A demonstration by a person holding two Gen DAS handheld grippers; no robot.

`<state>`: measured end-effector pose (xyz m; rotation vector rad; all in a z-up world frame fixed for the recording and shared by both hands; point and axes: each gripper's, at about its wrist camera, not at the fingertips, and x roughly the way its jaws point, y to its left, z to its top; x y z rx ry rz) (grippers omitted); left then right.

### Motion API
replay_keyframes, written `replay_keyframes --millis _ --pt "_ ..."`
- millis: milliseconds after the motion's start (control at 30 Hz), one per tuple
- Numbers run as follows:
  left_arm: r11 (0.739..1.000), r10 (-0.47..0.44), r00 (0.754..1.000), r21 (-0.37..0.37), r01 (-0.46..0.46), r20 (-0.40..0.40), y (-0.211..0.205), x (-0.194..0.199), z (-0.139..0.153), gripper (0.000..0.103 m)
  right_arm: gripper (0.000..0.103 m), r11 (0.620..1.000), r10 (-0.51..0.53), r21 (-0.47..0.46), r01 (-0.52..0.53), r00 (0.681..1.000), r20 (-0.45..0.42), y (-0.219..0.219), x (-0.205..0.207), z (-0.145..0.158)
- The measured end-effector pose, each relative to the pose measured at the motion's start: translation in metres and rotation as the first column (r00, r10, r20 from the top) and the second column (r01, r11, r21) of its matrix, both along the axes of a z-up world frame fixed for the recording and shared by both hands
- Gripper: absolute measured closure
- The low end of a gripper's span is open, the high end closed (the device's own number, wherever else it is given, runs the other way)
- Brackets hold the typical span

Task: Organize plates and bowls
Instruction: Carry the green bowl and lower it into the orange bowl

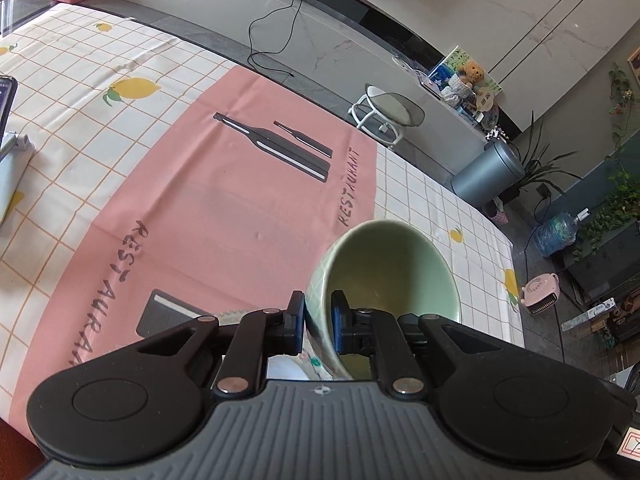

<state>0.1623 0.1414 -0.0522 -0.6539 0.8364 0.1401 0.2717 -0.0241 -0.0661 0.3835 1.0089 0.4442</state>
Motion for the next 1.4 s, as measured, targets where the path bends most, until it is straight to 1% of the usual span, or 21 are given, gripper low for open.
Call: replay_keyframes --millis 100,200,367,500,633,800,900,967,1033,1067,1167,1233,1300,1400 --pt "1.0 -0.029 1.0 -0.001 0.029 0.006 -0.017 -0.008 0.004 0.088 0.09 0.999 -0.039 0.023 0.039 0.999 0.007 -0.022 -0.018 0.005" --pt "0.998 -0.063 0.998 0.02 0.062 0.017 -0.037 -0.015 0.01 0.088 0.09 0.996 -0.077 0.039 0.075 0.997 0.026 -0.045 -0.034 0.011" --pt "0.991 -0.127 0.992 0.039 0.126 0.022 -0.07 -0.02 0.014 0.088 0.09 0.989 -0.134 0.067 0.131 0.99 0.037 -0.082 -0.054 0.012" --pt "0.984 -0.172 0.985 0.046 0.172 0.0 -0.091 -0.022 0.007 0.088 0.09 0.983 -0.17 0.077 0.167 0.985 0.027 -0.11 -0.066 0.008" --pt "0.978 -0.201 0.979 0.046 0.203 -0.036 -0.104 -0.021 -0.005 0.088 0.09 0.979 -0.188 0.075 0.187 0.982 0.006 -0.128 -0.071 -0.004" --pt "0.973 -0.212 0.974 0.072 0.218 -0.085 -0.111 -0.019 -0.017 0.088 0.092 0.978 -0.191 0.073 0.193 0.981 -0.041 -0.137 -0.071 -0.022" --pt "0.97 -0.219 0.97 0.084 0.228 -0.106 -0.113 -0.018 -0.023 0.087 0.093 0.979 -0.192 0.054 0.194 0.981 -0.039 -0.14 -0.071 -0.027" --pt "0.965 -0.226 0.969 0.11 0.237 -0.103 -0.117 -0.02 -0.022 0.088 0.096 0.981 -0.188 0.05 0.189 0.982 -0.035 -0.142 -0.07 -0.029" --pt "0.961 -0.231 0.967 0.131 0.243 -0.105 -0.12 -0.02 -0.02 0.088 0.097 0.982 -0.183 0.047 0.184 0.983 -0.033 -0.142 -0.07 -0.03" --pt "0.961 -0.231 0.967 0.129 0.244 -0.108 -0.121 -0.02 -0.019 0.088 0.097 0.982 -0.182 0.044 0.184 0.983 -0.034 -0.142 -0.07 -0.03" --pt "0.966 -0.233 0.965 0.09 0.244 -0.116 -0.117 -0.022 -0.017 0.087 0.097 0.981 -0.187 0.044 0.189 0.982 -0.039 -0.144 -0.072 -0.029" --pt "0.963 -0.243 0.963 0.088 0.254 -0.118 -0.117 -0.023 -0.017 0.087 0.097 0.982 -0.183 0.045 0.184 0.983 -0.035 -0.145 -0.075 -0.026" --pt "0.957 -0.26 0.956 0.097 0.273 -0.134 -0.121 -0.023 -0.019 0.087 0.097 0.983 -0.177 0.036 0.178 0.984 -0.034 -0.146 -0.076 -0.025" --pt "0.935 -0.298 0.943 0.155 0.32 -0.149 -0.134 -0.022 -0.018 0.087 0.097 0.985 -0.174 0.003 0.174 0.985 -0.009 -0.144 -0.079 -0.025"
